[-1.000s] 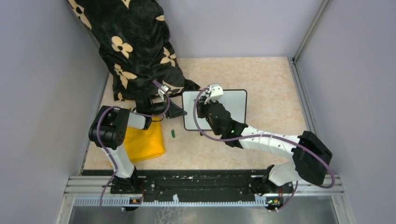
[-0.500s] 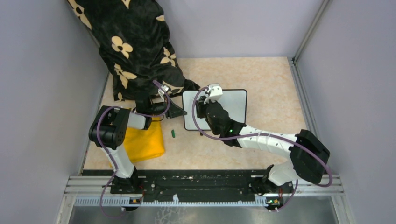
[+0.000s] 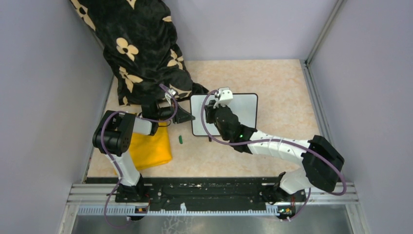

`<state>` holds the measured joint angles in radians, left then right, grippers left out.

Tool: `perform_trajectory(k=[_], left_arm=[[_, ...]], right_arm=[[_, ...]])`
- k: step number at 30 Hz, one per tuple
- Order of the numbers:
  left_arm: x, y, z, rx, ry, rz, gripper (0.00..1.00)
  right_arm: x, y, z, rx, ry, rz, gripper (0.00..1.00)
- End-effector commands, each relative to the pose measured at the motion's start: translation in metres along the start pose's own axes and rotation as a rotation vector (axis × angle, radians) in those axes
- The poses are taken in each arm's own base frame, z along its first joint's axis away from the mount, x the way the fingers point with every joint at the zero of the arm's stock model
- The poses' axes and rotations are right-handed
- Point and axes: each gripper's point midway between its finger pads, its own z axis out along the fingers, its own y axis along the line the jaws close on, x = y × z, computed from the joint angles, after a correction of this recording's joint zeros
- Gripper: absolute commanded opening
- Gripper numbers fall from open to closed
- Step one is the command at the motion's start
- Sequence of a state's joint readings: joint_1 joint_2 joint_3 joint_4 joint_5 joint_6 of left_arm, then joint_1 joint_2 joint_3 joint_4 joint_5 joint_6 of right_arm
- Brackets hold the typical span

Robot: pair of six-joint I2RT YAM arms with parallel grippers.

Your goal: Write a sentence on the whiteboard

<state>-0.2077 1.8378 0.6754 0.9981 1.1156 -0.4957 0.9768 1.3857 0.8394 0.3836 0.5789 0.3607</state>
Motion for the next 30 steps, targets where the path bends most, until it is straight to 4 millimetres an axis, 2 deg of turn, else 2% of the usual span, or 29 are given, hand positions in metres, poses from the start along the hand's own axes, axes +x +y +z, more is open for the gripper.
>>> perform_trajectory(k=[1,21,24,30], left_arm=[[-0.007,-0.002,0.003,0.012,-0.011,0.045,0.06],[-0.007,-0.001,0.003,0.011,-0.012,0.045,0.03],[-0.008,-0.002,0.003,0.012,-0.013,0.046,0.02],[-0.007,-0.002,0.002,0.012,-0.013,0.044,0.02]], right_arm=[[-0.007,-0.003,0.003,0.017,-0.021,0.026,0.0],[0.015,-0.027,-0.012,0.063,0.022,0.009,0.0],[0.009,-0.021,-0.014,0.033,0.009,0.027,0.0],[-0.025,-0.004,-0.021,-0.049,-0.075,0.086,0.0]])
